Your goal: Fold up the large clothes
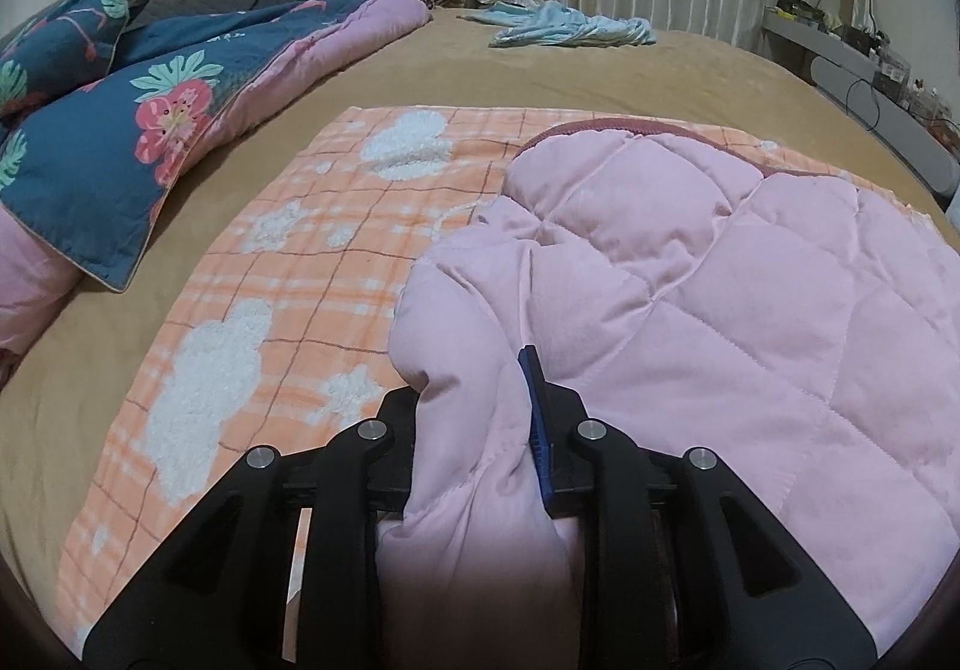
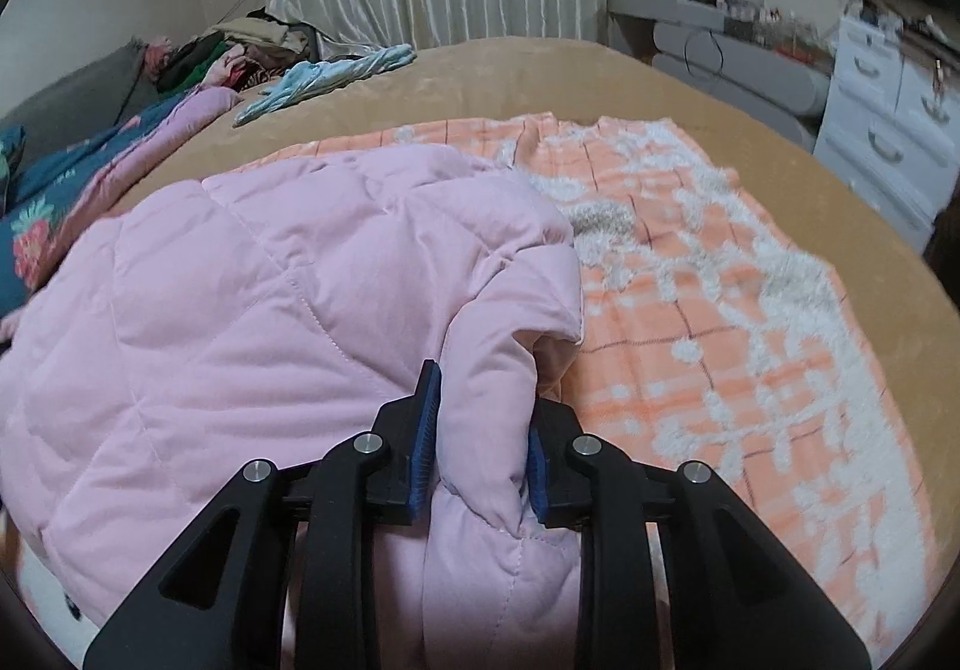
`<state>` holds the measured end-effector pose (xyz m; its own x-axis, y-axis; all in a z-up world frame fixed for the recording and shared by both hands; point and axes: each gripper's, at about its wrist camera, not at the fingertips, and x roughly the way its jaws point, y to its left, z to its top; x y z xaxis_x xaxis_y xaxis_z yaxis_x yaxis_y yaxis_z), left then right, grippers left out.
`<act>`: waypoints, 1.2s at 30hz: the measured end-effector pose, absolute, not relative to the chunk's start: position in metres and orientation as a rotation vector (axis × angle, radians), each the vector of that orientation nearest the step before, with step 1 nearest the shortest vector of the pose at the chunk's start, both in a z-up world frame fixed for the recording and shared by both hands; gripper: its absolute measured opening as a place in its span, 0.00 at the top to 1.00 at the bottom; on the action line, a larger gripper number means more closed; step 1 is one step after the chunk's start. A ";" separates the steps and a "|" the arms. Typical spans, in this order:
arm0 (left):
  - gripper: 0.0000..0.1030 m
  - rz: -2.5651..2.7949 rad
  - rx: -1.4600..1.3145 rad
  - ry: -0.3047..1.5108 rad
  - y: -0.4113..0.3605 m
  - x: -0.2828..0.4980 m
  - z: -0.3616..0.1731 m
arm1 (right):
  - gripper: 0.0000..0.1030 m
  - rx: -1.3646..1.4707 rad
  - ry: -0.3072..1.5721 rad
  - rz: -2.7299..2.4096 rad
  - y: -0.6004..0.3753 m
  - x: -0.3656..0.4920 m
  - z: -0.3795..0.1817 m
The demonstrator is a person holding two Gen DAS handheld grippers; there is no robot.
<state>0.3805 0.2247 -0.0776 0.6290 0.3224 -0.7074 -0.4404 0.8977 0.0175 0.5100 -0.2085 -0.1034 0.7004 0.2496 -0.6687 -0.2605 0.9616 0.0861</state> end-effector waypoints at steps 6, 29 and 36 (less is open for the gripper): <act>0.72 0.434 -0.173 0.784 0.226 0.373 -0.069 | 0.43 0.047 0.767 0.268 -0.222 0.502 -0.090; 0.09 0.370 -0.244 0.693 0.195 0.269 -0.003 | 0.04 0.169 0.546 0.290 -0.238 0.374 -0.013; 0.09 0.358 -0.247 0.685 0.180 0.245 -0.004 | 0.04 0.163 0.525 0.281 -0.239 0.343 -0.014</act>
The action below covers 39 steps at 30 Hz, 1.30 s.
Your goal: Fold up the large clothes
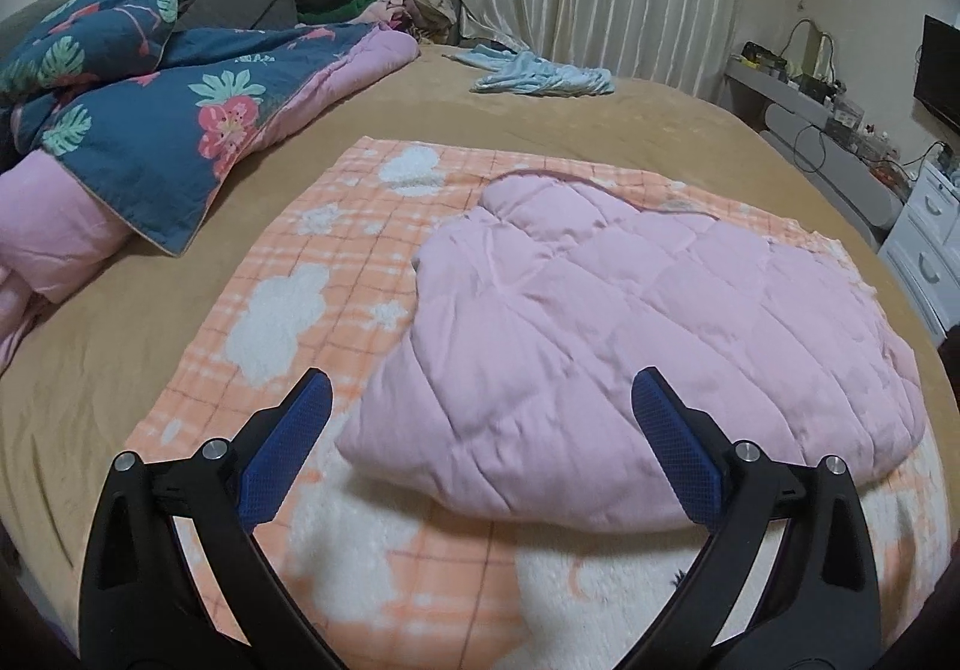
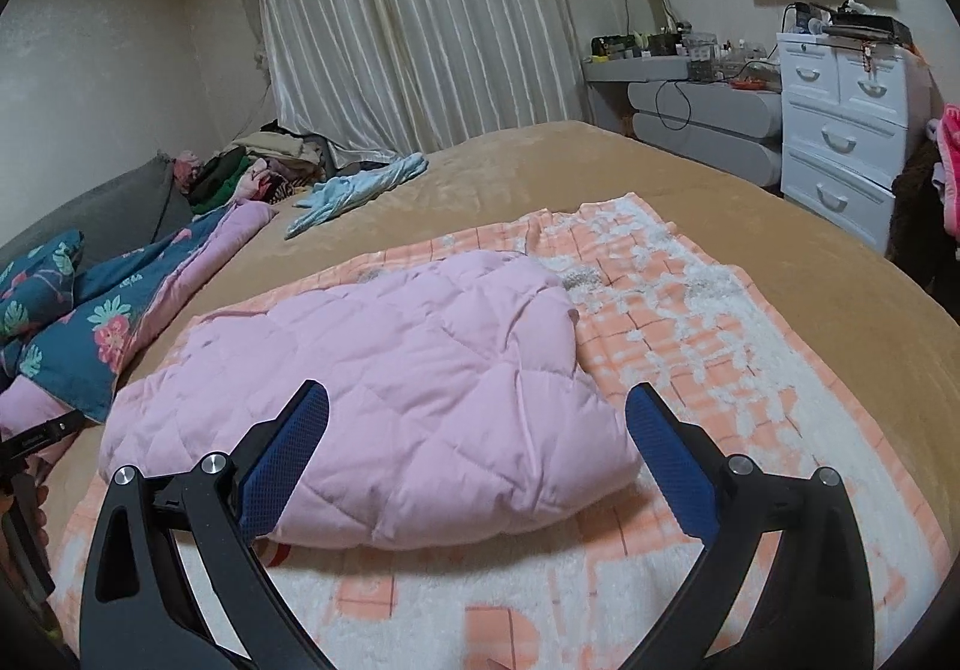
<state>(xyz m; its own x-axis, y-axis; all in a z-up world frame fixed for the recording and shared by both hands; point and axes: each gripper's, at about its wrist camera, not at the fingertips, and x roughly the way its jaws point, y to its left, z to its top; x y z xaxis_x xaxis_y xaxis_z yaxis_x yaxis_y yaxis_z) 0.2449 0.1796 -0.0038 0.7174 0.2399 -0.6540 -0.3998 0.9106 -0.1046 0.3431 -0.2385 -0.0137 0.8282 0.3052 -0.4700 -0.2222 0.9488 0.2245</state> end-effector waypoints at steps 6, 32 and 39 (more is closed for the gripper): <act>0.09 0.346 -0.263 0.710 0.166 0.233 -0.018 | 0.04 0.216 0.569 0.244 -0.241 0.332 -0.030; 0.09 0.239 -1.025 0.736 0.220 0.270 -0.113 | 0.04 0.356 0.798 0.212 -0.244 0.369 -0.099; 0.08 0.257 -1.011 0.732 0.221 0.287 -0.123 | 0.04 0.608 0.888 0.269 -0.257 0.395 -0.128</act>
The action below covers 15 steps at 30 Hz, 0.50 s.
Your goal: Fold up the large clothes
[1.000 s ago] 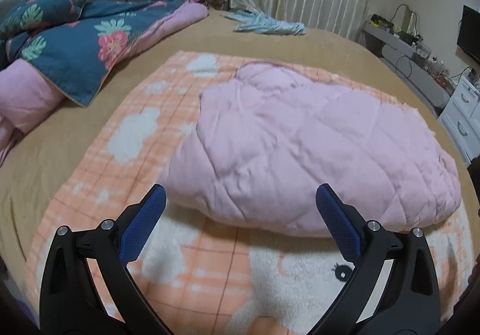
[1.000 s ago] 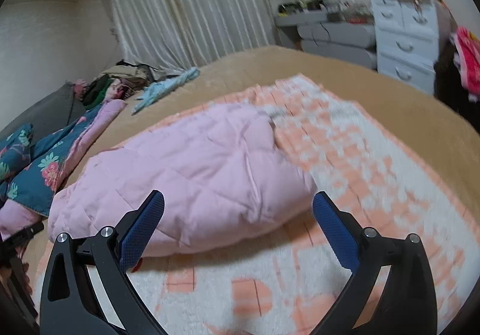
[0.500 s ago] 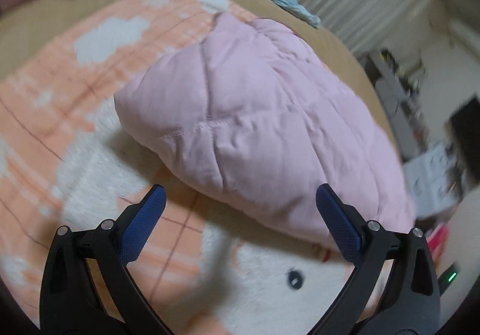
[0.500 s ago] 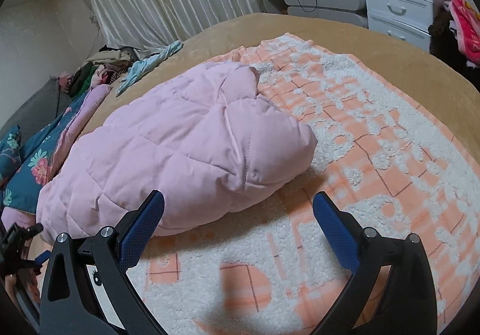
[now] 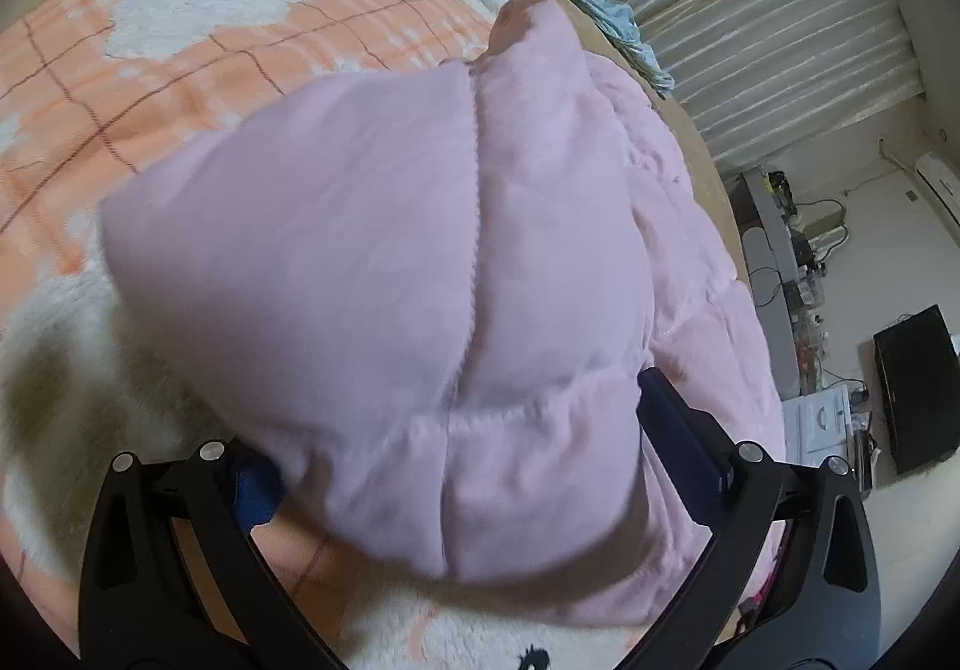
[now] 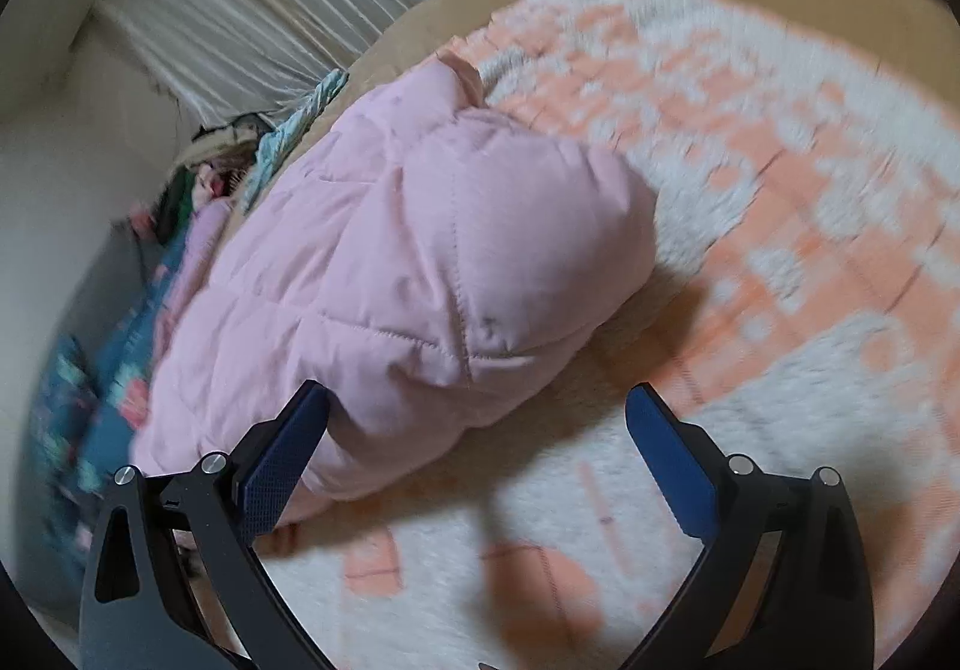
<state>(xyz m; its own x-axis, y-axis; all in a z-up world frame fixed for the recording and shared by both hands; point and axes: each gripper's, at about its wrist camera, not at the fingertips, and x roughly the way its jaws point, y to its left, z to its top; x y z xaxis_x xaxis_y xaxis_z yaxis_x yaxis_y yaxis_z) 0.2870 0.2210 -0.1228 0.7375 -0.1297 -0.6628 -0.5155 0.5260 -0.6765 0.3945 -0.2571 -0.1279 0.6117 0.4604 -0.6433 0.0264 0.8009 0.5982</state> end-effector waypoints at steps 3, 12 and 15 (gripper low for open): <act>0.08 0.253 -0.990 0.724 0.221 0.290 -0.125 | 0.04 0.607 0.870 0.309 -0.251 0.407 -0.126; 0.08 0.261 -0.936 0.705 0.214 0.293 -0.125 | 0.04 0.665 0.888 0.347 -0.245 0.441 -0.138; 0.08 0.262 -0.924 0.702 0.213 0.293 -0.125 | 0.04 0.679 0.872 0.369 -0.244 0.454 -0.146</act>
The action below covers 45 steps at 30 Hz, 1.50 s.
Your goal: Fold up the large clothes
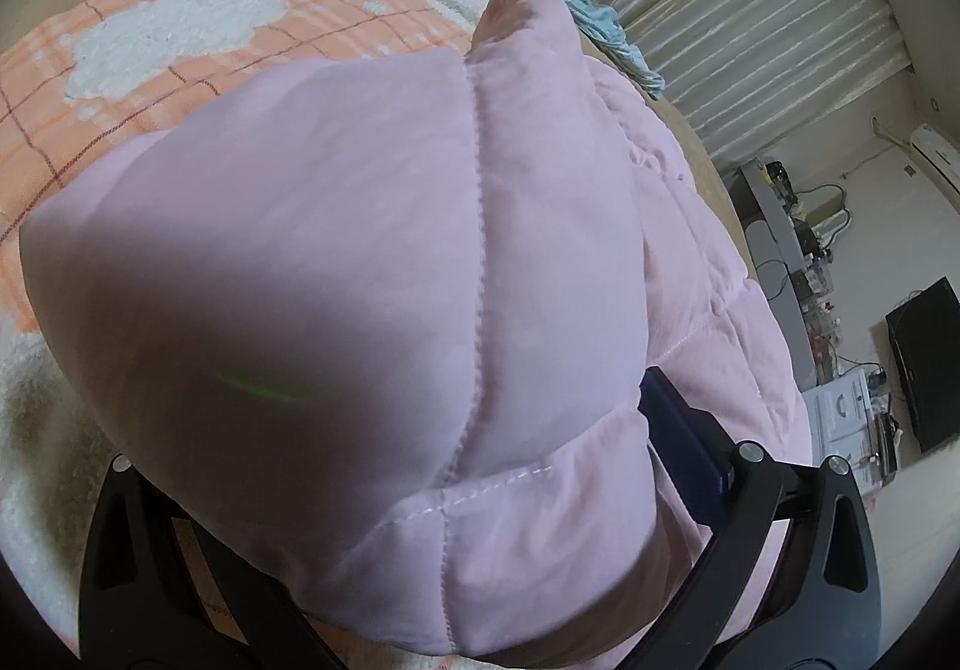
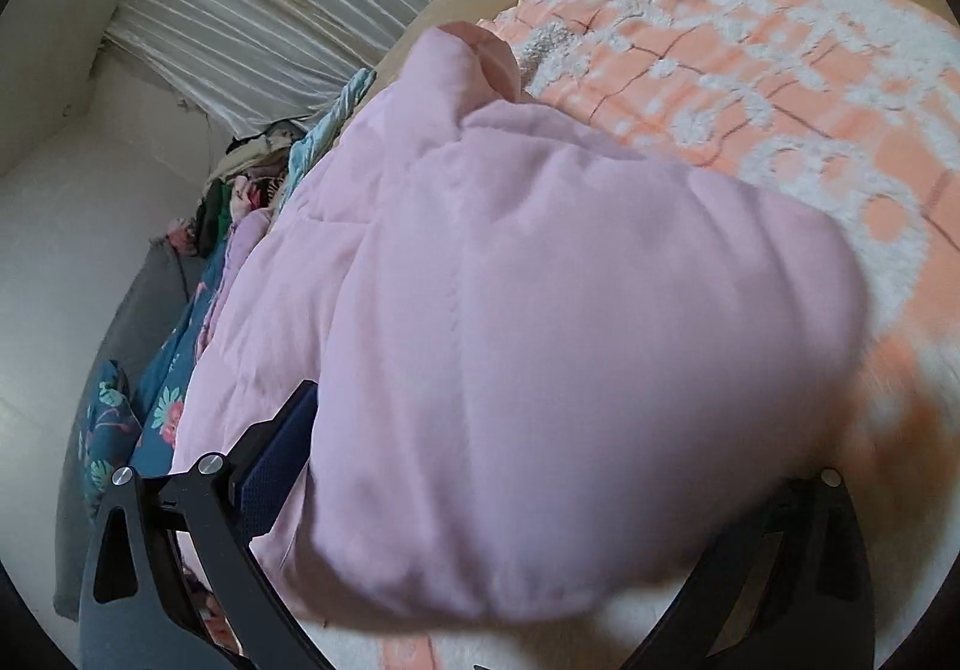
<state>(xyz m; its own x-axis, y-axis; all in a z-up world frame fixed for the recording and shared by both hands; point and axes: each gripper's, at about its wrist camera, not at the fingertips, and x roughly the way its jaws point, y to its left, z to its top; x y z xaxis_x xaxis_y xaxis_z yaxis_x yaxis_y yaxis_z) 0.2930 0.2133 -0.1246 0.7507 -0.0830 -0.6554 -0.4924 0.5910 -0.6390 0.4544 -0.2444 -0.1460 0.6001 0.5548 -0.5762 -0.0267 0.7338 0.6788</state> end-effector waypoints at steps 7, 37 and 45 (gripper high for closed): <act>0.09 0.267 -0.887 0.690 0.213 0.299 -0.120 | 0.35 0.604 0.809 0.418 -0.236 0.459 -0.138; 0.68 0.203 -0.361 0.550 0.152 0.244 0.015 | 0.70 0.129 0.471 0.539 -0.210 0.330 -0.011; 0.68 0.185 -0.340 0.577 0.144 0.205 0.009 | 0.70 0.166 0.502 0.517 -0.227 0.288 -0.018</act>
